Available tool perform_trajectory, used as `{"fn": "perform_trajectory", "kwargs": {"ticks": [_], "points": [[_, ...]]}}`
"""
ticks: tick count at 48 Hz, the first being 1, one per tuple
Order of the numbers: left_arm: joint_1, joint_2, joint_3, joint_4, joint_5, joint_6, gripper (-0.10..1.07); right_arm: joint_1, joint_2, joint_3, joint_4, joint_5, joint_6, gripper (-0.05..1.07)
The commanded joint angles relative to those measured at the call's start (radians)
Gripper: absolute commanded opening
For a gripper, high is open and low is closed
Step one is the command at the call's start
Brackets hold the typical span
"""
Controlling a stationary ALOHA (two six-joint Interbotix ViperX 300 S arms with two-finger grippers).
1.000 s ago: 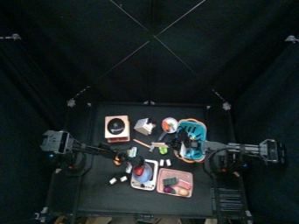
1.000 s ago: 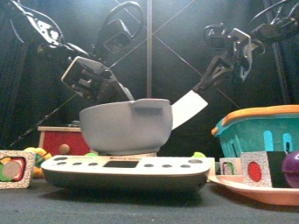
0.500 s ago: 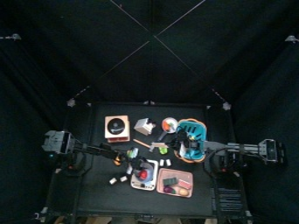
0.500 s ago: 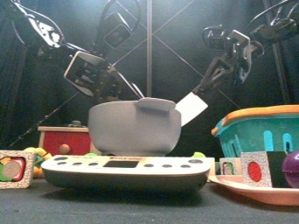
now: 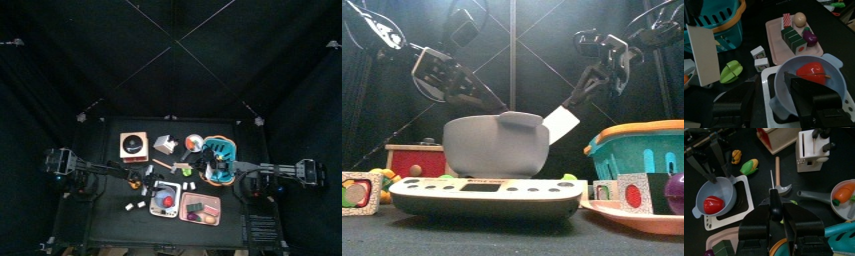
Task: Pull out cleaver
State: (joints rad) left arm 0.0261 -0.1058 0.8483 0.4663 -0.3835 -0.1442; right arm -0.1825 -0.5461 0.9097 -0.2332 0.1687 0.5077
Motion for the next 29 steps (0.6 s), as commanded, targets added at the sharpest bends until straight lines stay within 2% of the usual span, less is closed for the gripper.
{"fn": "perform_trajectory", "kwargs": {"ticks": [1, 12, 20, 29], "points": [[-0.003, -0.061, 0.031, -0.012, -0.040, 0.000, 0.83, 0.002, -0.006, -0.009, 0.000, -0.011, -0.002, 0.51], [-0.003, -0.135, 0.140, -0.071, -0.169, 0.000, 0.82, 0.002, -0.002, -0.014, 0.000, -0.011, -0.003, 0.51], [-0.003, -0.137, 0.164, -0.129, -0.202, 0.005, 0.82, 0.002, -0.003, -0.017, 0.000, -0.011, -0.003, 0.51], [-0.005, -0.130, 0.164, -0.132, -0.201, 0.005, 0.82, 0.002, -0.002, -0.017, 0.000, -0.011, -0.003, 0.50]]}}
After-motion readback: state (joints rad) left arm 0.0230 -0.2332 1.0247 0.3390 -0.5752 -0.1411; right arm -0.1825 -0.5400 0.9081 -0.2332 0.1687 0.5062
